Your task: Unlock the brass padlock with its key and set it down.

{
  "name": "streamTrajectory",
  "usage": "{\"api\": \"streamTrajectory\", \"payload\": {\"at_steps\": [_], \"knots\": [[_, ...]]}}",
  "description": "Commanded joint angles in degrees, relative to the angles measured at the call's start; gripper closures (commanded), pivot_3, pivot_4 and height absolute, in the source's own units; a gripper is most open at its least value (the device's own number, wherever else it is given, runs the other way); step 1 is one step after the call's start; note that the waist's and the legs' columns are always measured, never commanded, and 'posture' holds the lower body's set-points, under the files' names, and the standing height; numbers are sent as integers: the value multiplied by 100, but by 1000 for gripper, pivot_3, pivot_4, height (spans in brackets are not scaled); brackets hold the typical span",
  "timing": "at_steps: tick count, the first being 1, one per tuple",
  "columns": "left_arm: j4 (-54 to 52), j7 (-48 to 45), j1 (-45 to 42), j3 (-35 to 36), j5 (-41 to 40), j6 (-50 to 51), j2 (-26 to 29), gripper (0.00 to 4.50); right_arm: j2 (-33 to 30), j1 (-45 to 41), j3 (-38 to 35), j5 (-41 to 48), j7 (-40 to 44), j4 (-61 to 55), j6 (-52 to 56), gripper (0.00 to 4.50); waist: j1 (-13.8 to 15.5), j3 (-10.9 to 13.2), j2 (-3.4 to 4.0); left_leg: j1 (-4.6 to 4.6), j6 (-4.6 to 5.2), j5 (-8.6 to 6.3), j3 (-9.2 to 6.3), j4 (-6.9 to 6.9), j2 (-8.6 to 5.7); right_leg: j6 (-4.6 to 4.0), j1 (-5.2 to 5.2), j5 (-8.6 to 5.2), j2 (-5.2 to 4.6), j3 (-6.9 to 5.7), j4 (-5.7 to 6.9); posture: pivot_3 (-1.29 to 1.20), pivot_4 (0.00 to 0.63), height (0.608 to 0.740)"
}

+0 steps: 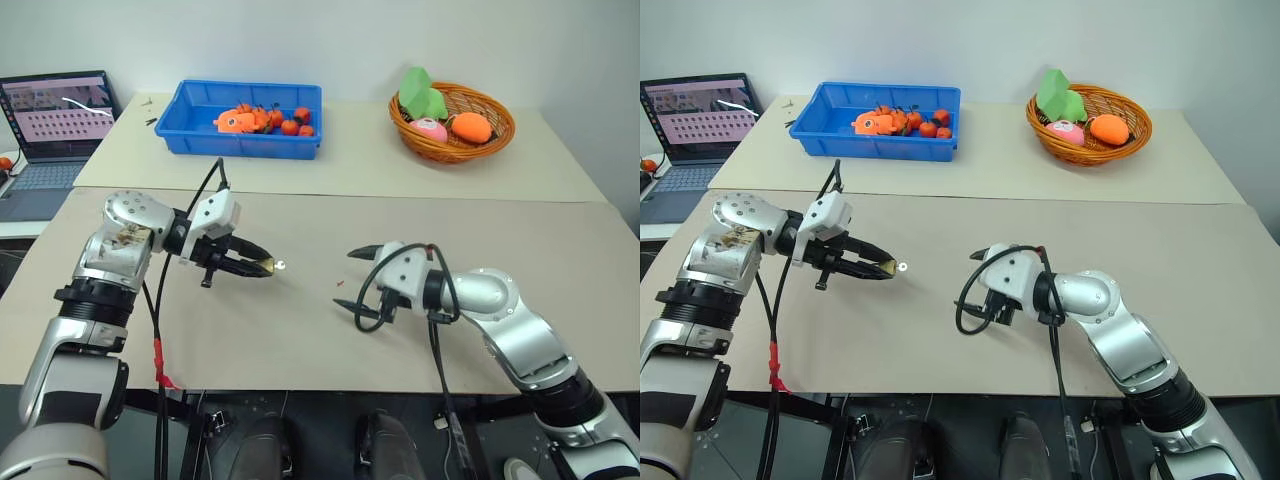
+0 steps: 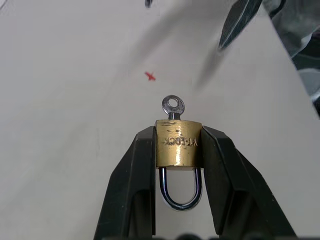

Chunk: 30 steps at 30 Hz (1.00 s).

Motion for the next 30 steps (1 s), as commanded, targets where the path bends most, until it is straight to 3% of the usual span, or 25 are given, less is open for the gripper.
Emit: {"api": "streamTrajectory", "payload": {"at_steps": [1, 8, 13, 20, 30], "knots": [[-349, 5, -76, 170, -171, 199, 123, 3694, -71, -338, 180, -1387, -697, 383, -1582, 0, 0, 0, 0, 0, 0, 0, 0, 0, 0, 9, 0, -6, 0, 0, 1, 0, 150, 664], [-522, 103, 55, 181, -215, 280, 165, 3694, 108, -394, 261, -3448, -3025, 1252, -4133, 0, 6, 0, -1, -4, -6, 2, 4, 1, 1, 19, -6, -15, 0, 1, 3, 0, 150, 664], [-525, 143, 41, 151, -220, 261, 170, 3694, 232, -255, 306, -4177, -3912, 1647, -5095, 0, 3, 0, 0, -4, -7, 2, 7, 11, 2, 25, -4, -20, -2, 0, 9, 0, 150, 664], [-588, 128, 51, 81, -219, 217, 166, 3694, 530, -385, 420, -4838, -4227, 2084, -5542, 0, -21, 0, 0, -5, -9, 1, 9, 21, 4, 20, -11, -28, 1, 6, 30, 0, 150, 664], [-663, -11, 106, -59, -123, -96, 115, 3694, 734, -488, 327, -5128, -4360, 2177, -5723, 0, -41, 0, -1, -13, -12, -3, 10, 35, 2, 21, -29, -41, -2, 15, 85, 0, 150, 664]]}}
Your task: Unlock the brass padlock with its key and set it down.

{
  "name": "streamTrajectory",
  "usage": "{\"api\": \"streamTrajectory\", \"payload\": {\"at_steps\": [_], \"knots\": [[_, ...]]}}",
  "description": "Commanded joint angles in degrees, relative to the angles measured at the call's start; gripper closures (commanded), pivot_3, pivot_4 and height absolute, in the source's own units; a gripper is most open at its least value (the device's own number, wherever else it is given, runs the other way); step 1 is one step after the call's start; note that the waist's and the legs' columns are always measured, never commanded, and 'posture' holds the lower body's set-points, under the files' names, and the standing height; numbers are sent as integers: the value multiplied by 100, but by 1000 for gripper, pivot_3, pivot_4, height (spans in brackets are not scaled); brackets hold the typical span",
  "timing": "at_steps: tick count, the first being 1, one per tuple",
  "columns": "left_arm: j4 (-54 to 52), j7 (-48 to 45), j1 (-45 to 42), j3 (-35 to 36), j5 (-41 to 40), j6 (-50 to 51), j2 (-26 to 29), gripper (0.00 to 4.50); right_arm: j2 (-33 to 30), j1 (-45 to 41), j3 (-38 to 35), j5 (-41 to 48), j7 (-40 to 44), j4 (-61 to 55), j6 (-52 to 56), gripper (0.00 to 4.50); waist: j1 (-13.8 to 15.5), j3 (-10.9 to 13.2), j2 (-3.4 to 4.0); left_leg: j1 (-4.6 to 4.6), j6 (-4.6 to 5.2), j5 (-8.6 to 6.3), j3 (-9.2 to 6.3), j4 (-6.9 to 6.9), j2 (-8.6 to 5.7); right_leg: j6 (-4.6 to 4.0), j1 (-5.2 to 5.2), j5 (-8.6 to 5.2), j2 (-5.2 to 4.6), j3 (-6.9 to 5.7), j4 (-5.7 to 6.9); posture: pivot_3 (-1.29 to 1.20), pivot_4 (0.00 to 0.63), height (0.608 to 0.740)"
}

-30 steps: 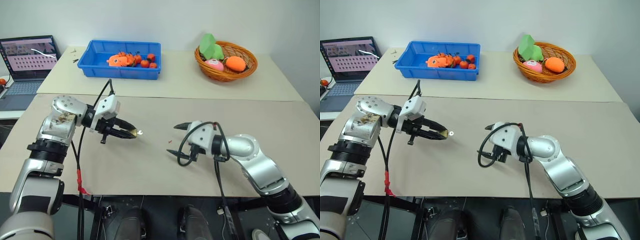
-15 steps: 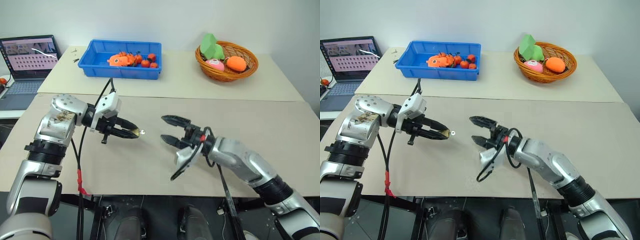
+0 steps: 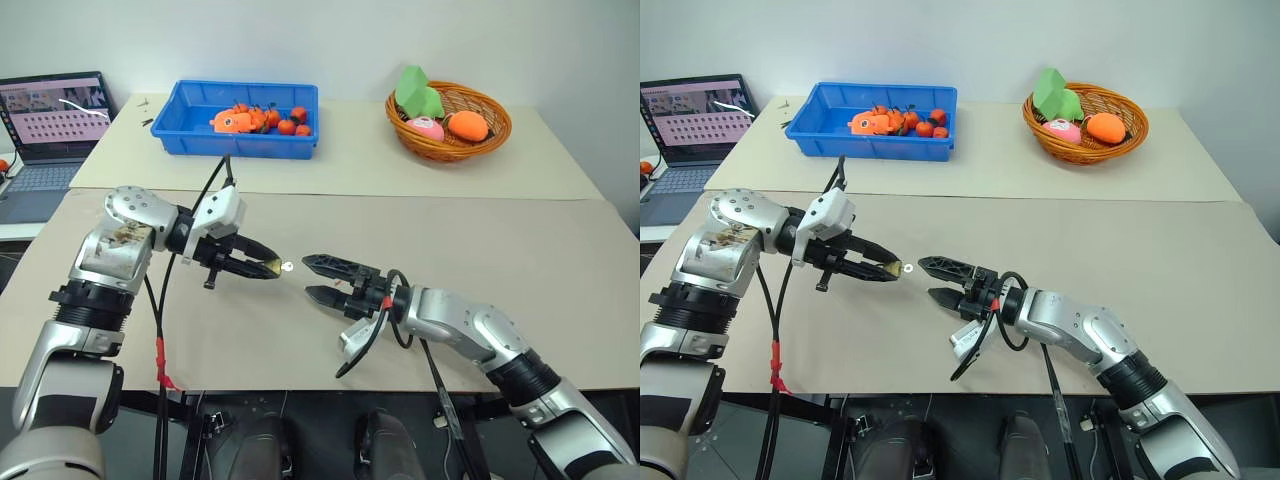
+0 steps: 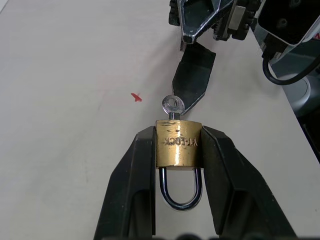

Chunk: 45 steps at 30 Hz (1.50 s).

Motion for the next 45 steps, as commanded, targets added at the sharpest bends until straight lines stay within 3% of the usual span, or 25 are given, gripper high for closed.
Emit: {"api": "streamTrajectory", "payload": {"at_steps": [1, 23, 26, 29, 37, 45], "knots": [[-149, -42, -20, -13, -9, -83, 7, 3694, 12, -103, -117, -61, -113, -84, -103, 0, 0, 0, 0, -1, 0, 0, 0, 0, 0, 0, 0, 0, 0, 0, 0, 0, 150, 664], [-3, -53, -366, -519, -154, -453, -105, 3694, 51, -285, -51, -94, 65, 137, -462, 0, -98, 0, 0, -44, 0, 0, 2, 5, -1, -5, -49, 2, 0, 7, 10, 0, 150, 664], [11, -53, -375, -537, -158, -481, -103, 3694, 59, -292, -64, -89, 78, 153, -480, 649, -97, 0, 0, -44, 0, 0, 2, 5, -1, -9, -49, 4, 0, 7, 10, 0, 150, 664], [72, -53, -403, -558, -151, -528, -104, 3694, 65, -320, -73, -104, 70, 181, -494, 1583, -98, 0, 0, -44, 0, 0, 2, 5, -1, -9, -49, 3, 0, 7, 10, 0, 150, 664], [111, -53, -421, -581, -164, -563, -106, 3694, 86, -333, -73, -137, 69, 173, -469, 4426, -101, 0, 0, -42, -1, 0, 2, 4, -1, -12, -50, 1, 1, 7, 11, 0, 150, 664], [147, -53, -424, -613, -163, -596, -135, 3694, 114, -324, -71, -186, 79, 136, -425, 4426, -102, -1, 0, -42, -1, 0, 2, 4, 0, -14, -50, 1, 1, 7, 11, 0, 150, 664]]}}
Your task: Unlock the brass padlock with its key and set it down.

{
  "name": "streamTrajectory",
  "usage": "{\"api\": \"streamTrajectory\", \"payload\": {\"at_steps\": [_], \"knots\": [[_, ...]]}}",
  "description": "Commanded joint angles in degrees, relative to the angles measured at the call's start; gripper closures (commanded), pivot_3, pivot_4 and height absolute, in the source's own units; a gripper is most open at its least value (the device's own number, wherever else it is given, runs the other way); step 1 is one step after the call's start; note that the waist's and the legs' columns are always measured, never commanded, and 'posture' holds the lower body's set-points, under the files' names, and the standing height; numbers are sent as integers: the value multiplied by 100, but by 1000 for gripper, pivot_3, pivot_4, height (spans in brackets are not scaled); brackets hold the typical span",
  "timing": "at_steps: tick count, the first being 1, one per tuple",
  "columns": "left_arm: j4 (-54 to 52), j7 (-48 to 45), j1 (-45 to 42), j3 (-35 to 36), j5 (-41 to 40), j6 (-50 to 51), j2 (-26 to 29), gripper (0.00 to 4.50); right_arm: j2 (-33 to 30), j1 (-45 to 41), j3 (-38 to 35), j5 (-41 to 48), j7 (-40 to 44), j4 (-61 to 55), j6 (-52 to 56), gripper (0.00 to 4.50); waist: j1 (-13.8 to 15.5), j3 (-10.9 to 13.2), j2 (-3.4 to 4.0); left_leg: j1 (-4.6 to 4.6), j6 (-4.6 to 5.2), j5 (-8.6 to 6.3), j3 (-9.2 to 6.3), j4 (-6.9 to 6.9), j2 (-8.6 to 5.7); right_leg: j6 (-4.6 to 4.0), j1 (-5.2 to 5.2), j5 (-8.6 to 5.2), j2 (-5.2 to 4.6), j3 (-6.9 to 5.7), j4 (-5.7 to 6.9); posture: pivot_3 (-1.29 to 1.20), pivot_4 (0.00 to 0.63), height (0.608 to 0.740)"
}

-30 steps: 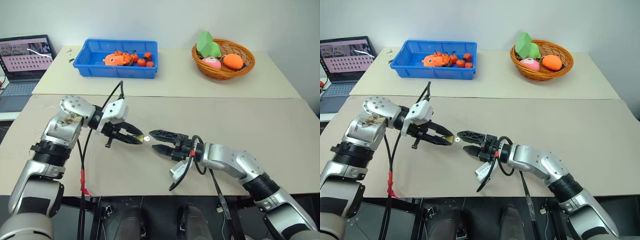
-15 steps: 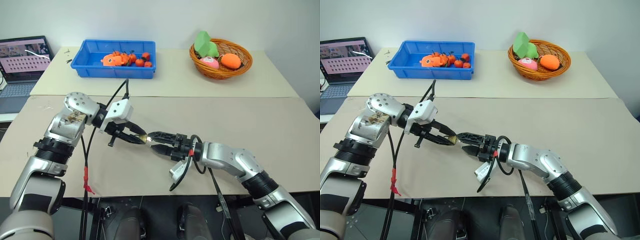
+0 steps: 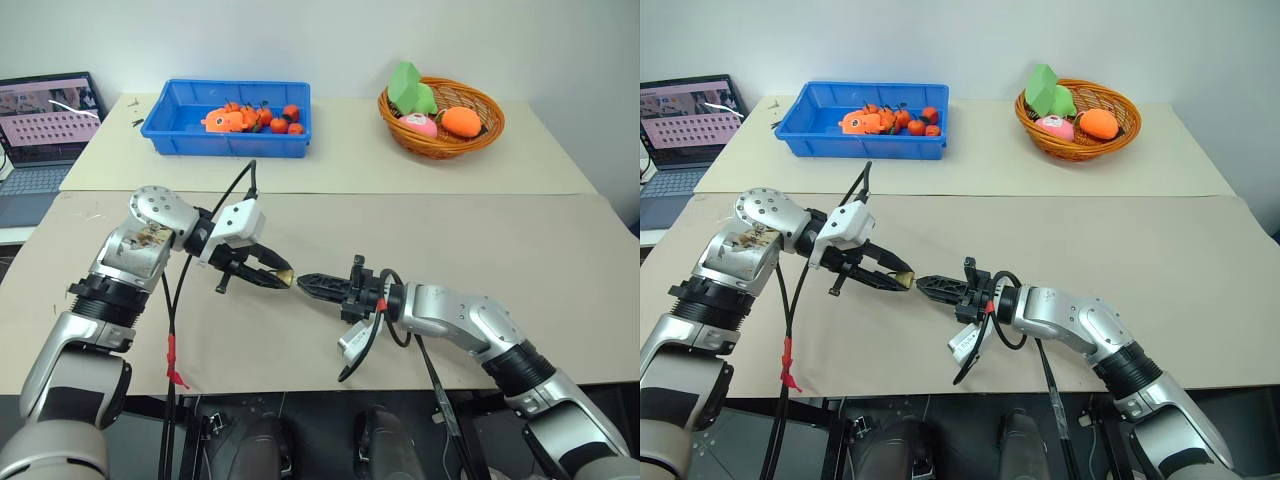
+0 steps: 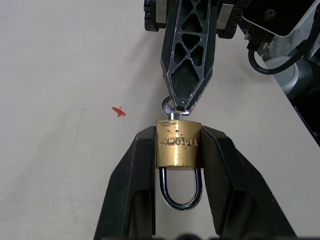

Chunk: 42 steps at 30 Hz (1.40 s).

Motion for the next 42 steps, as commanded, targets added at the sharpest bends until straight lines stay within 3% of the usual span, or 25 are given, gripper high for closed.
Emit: {"api": "streamTrajectory", "payload": {"at_steps": [1, 21, 25, 32, 38, 42], "knots": [[-63, -20, -169, 20, -76, -103, -26, 3694, 34, -79, -71, -23, -18, -130, 16, 4426, -2, 0, 0, 0, 0, 0, 0, 0, 0, -1, 0, 0, 0, 0, 0, 0, 150, 664], [11, -20, -195, 77, 26, -133, -113, 3694, 254, -203, -156, 972, 973, 212, 202, 4426, -3, 0, 0, 0, 0, 0, 0, 0, 0, -10, 0, 5, 0, -1, 1, 0, 150, 664], [19, -20, -197, 104, 59, -128, -138, 3694, 261, -250, -167, 543, 729, 173, 226, 4426, -3, 0, 0, 0, 0, 0, -1, 0, -1, -10, 0, 5, 0, 0, 2, 0, 150, 664], [13, -20, -187, 153, 113, -105, -170, 3694, 169, -403, -125, -907, -408, 79, 393, 4426, -4, -1, 1, 0, -2, 1, 0, -1, 0, -8, -2, 4, 0, 0, 7, 0, 150, 664], [-4, -20, -172, 173, 126, -93, -168, 3694, 189, -397, -119, -897, -491, 175, 357, 4426, -8, 0, 1, 0, -3, 1, 1, -2, 0, -8, -2, 3, 0, 0, 9, 0, 150, 664], [8, -20, -173, 179, 130, -93, -176, 3694, 292, -375, -143, -395, -154, 297, 348, 4426, -13, 0, 1, 0, -3, 2, 1, -1, 0, -4, -2, 1, 0, 0, 8, 0, 150, 664]]}}
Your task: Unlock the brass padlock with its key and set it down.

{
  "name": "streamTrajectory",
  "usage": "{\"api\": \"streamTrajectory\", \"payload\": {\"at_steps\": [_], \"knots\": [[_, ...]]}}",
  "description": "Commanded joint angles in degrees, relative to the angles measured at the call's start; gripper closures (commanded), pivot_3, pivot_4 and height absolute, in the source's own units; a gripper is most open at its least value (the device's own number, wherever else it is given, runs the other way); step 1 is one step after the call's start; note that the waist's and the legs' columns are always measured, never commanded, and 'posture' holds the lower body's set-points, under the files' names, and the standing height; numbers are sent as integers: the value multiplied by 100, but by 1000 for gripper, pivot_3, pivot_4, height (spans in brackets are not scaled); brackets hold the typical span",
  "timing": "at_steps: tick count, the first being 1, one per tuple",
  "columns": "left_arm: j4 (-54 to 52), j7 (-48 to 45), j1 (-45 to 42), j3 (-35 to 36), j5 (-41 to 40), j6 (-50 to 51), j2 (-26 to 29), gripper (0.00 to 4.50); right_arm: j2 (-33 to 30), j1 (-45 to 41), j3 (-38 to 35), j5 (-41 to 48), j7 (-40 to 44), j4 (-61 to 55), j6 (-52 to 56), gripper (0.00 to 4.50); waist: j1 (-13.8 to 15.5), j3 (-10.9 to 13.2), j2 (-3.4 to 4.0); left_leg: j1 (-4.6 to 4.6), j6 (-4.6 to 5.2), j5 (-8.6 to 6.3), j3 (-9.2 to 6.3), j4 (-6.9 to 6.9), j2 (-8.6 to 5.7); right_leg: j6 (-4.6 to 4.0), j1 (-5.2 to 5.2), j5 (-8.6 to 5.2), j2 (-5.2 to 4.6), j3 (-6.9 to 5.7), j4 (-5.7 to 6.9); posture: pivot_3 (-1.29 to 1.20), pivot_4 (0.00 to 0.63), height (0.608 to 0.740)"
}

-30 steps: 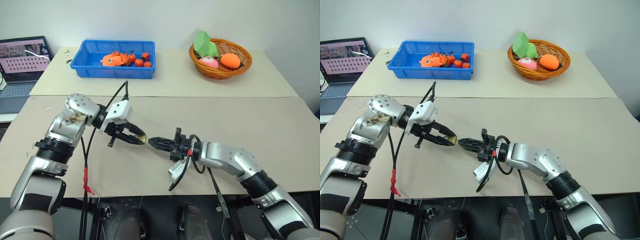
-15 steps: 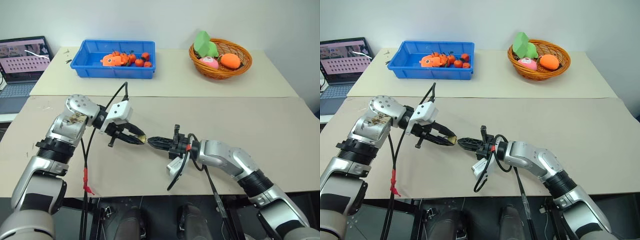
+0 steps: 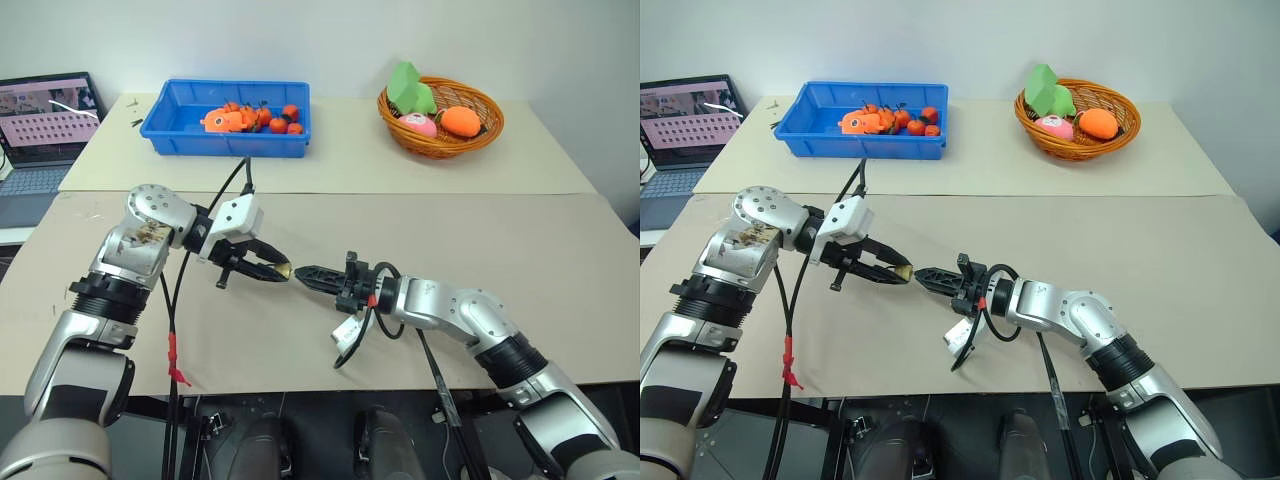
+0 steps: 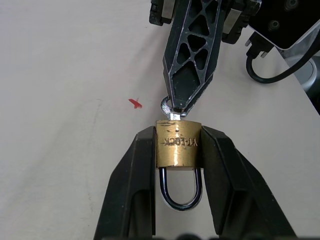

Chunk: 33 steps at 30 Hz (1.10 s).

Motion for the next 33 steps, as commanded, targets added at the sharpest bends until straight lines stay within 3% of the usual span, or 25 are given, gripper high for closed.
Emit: {"api": "streamTrajectory", "payload": {"at_steps": [1, 9, 14, 21, 28, 33], "knots": [[-208, -135, -112, 35, -104, -88, -86, 3694, 137, -141, -138, 696, 397, 90, 209, 4426, -5, 0, 0, 0, 0, 0, 0, 0, 0, 0, 0, 0, 0, 0, 0, 0, 150, 664], [-219, -135, -79, 90, -71, -87, -118, 3694, 686, -180, -371, 3315, 2284, 335, 1141, 4426, -17, 0, 0, 0, 0, 0, -3, 0, 1, -27, 2, 16, 2, -2, -3, 0, 150, 664], [-271, -135, -37, 136, -49, -54, -126, 3694, 888, -231, -478, 3957, 2804, 196, 1652, 4426, -6, 0, 1, 1, 1, 0, -6, -1, 0, -28, 4, 17, 2, -4, -2, 0, 150, 664], [-294, -135, -17, 165, -25, -22, -123, 3694, 915, -297, -485, 4169, 3042, 102, 1826, 4426, -3, 0, 1, 1, 0, 0, -5, -3, 0, -29, 4, 18, 2, -5, -1, 0, 150, 664], [-360, -135, 32, 200, -22, 23, -108, 3694, 538, -389, -420, 3116, 2400, 67, 1133, 4426, -2, -1, 1, 3, 0, 0, -5, -4, 0, -28, 4, 17, 1, -5, -2, 0, 150, 664], [-349, -135, 27, 201, -14, 32, -122, 3694, 451, -382, -364, 2669, 2021, 71, 856, 2856, -3, -1, 1, 3, 0, 0, -3, -4, 0, -28, 3, 17, 1, -4, -2, 0, 150, 664]]}}
